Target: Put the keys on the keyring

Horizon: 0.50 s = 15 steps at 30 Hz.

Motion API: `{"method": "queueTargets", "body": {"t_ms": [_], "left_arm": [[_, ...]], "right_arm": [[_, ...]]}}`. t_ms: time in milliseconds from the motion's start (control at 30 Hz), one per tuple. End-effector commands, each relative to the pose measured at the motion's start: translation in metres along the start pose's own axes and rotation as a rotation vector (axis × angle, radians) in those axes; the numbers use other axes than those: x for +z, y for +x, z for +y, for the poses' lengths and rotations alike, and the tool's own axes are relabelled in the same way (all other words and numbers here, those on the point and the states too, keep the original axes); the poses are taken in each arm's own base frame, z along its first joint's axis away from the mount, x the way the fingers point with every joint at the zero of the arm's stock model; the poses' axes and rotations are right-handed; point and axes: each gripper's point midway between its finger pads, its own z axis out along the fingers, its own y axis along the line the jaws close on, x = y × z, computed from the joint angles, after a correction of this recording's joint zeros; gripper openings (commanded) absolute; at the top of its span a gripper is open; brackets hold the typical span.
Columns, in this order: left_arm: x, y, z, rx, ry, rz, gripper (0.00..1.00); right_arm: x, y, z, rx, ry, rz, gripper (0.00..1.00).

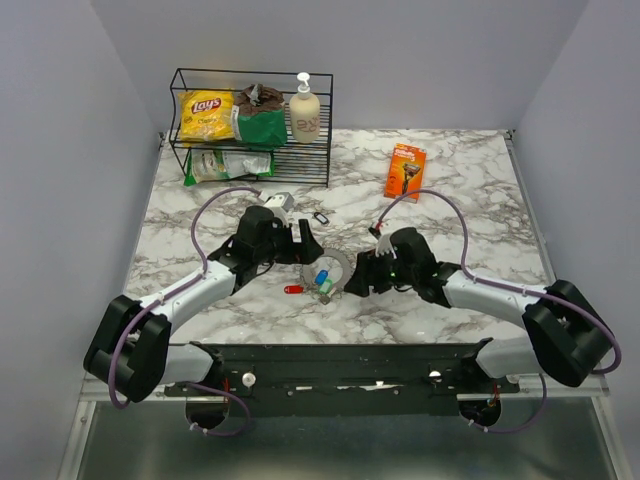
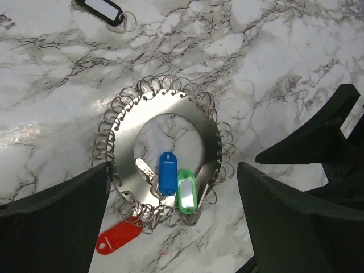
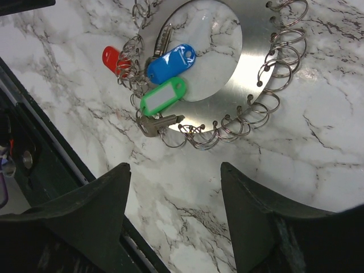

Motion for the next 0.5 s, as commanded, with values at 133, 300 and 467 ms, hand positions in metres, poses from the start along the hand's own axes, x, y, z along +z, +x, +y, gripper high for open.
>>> {"method": "queueTargets", "body": {"t_ms": [133, 300, 467], "left_arm": [[0.002, 0.006, -0.014, 0.032, 0.079, 0.015, 0.99], [0.004, 0.011, -0.016, 0.038, 0.096, 0.028, 0.99], [0.005, 0.014, -0.02, 0.047, 0.114, 0.034, 0.98]], "right_arm": [[0.008, 0.009, 0.009, -0.006, -0.058, 0.035, 0.67], [0.013, 0.014, 0.006, 0.008, -0.052, 0.054, 0.64], [0.016, 0.015, 0.008, 0.023, -0.065, 0.062, 0.61]]}}
